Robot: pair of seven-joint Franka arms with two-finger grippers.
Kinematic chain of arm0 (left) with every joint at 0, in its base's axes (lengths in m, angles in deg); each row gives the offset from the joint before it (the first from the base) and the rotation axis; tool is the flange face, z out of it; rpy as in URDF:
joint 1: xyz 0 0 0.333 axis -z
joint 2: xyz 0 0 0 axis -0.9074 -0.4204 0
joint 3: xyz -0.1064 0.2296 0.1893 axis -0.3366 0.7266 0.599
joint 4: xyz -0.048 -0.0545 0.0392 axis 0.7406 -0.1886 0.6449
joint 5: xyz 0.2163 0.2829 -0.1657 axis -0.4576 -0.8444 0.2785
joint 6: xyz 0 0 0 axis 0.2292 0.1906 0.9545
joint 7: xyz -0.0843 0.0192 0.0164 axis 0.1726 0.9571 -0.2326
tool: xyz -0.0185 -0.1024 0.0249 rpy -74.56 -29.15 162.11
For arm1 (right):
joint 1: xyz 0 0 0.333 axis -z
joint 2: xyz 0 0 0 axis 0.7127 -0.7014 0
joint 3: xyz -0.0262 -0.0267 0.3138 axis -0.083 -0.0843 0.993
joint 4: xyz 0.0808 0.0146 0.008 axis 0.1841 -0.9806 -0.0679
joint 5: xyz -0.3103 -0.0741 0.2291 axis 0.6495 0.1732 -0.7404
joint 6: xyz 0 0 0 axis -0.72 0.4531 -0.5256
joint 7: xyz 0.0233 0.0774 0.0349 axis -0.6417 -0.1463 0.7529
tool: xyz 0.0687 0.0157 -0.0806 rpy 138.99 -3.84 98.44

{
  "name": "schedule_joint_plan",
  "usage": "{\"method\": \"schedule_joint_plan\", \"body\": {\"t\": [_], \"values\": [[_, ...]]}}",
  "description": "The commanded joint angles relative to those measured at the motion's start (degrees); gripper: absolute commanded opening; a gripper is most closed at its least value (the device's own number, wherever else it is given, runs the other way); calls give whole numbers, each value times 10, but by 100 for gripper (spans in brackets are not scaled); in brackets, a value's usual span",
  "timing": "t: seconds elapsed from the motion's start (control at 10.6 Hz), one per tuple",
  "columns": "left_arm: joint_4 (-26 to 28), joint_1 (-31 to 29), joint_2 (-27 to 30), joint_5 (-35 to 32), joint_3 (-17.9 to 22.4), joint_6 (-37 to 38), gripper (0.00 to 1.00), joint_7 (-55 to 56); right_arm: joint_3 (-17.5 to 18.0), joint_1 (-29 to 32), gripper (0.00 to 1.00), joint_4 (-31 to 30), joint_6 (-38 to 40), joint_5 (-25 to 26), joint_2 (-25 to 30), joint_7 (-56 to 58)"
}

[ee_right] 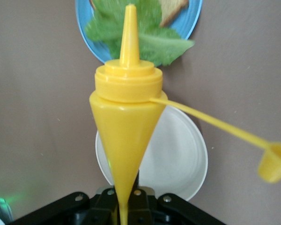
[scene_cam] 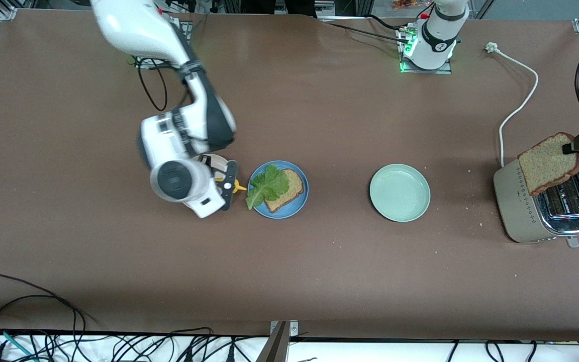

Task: Make sandwich in blue plate with both arms
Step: 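Carry the mustard back with the right gripper while the left gripper carries bread, then bring the bread over the blue plate while the right gripper sets mustard down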

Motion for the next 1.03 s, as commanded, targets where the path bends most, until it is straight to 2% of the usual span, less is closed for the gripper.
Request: {"method": "schedule_joint_plan", "body": {"t": [0.0,0.28,0.47,0.66,0.94], "values": [[5,2,10,16,-11,3,0,17,14,87,1,-2,28,-154,12,132],[14,4,5,24,-48,3,0,77,15,155,1,-16,92,-237,12,292],[16,21,-5,55,-90,-3,0,187,15,208,1,-35,128,-306,-1,414],[16,91,-25,92,-92,-41,0,309,15,251,1,-64,160,-342,-19,508],[16,201,-72,154,-92,-164,0,509,15,298,1,-81,170,-346,-49,643]]}}
